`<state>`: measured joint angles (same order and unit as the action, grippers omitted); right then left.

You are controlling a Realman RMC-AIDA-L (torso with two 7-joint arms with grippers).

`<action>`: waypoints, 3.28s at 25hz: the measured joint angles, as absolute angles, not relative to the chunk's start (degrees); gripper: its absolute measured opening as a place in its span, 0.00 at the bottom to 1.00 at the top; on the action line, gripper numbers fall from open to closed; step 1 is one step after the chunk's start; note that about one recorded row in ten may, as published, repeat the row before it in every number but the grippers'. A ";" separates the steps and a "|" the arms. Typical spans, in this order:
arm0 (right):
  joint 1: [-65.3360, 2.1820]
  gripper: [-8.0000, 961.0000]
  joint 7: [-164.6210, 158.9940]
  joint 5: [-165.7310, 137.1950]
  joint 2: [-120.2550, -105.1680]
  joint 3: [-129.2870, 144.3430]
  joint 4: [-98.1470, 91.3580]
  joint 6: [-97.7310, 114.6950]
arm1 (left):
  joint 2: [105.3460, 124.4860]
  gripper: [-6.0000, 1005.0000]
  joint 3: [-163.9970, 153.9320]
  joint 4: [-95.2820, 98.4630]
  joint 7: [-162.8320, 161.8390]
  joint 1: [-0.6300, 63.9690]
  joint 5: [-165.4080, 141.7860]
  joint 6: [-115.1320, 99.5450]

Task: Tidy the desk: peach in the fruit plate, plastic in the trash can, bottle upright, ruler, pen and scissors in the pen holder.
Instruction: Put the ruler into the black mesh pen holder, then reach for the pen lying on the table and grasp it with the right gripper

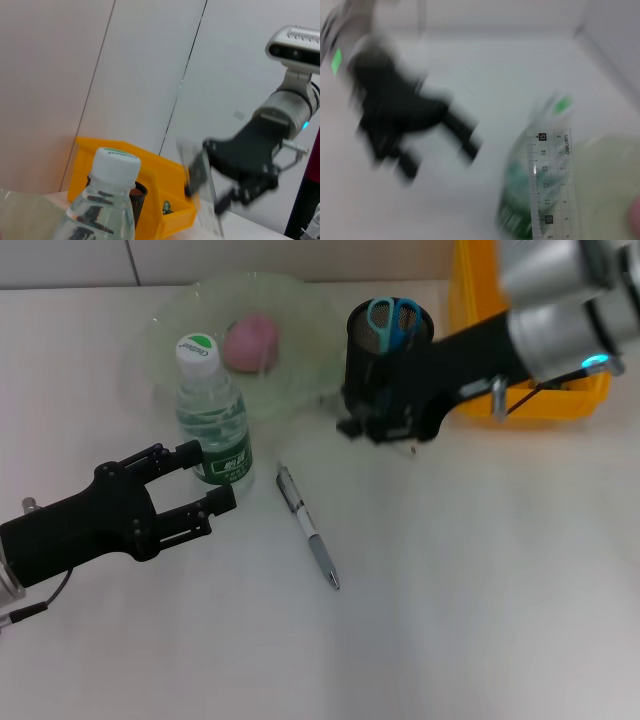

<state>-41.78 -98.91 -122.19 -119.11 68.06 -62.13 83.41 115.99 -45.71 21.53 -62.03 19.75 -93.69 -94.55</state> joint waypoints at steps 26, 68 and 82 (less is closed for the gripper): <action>-42.70 0.43 -53.26 -60.29 -119.86 56.73 -12.43 60.04 | 115.90 0.78 -46.13 21.53 -61.77 20.21 -93.69 -94.14; -14.05 0.62 -64.32 -97.45 -115.28 45.79 -35.76 104.93 | 118.37 0.78 -61.01 63.62 -124.63 23.94 -115.05 -98.87; -13.41 0.62 -64.61 -101.68 -115.80 44.99 -36.37 104.95 | 118.92 0.78 -80.91 73.64 -144.84 32.44 -125.27 -94.83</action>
<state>-13.41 -64.61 -101.69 -115.80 44.99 -36.37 104.95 118.92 -80.91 73.64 -144.84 32.44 -125.27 -94.83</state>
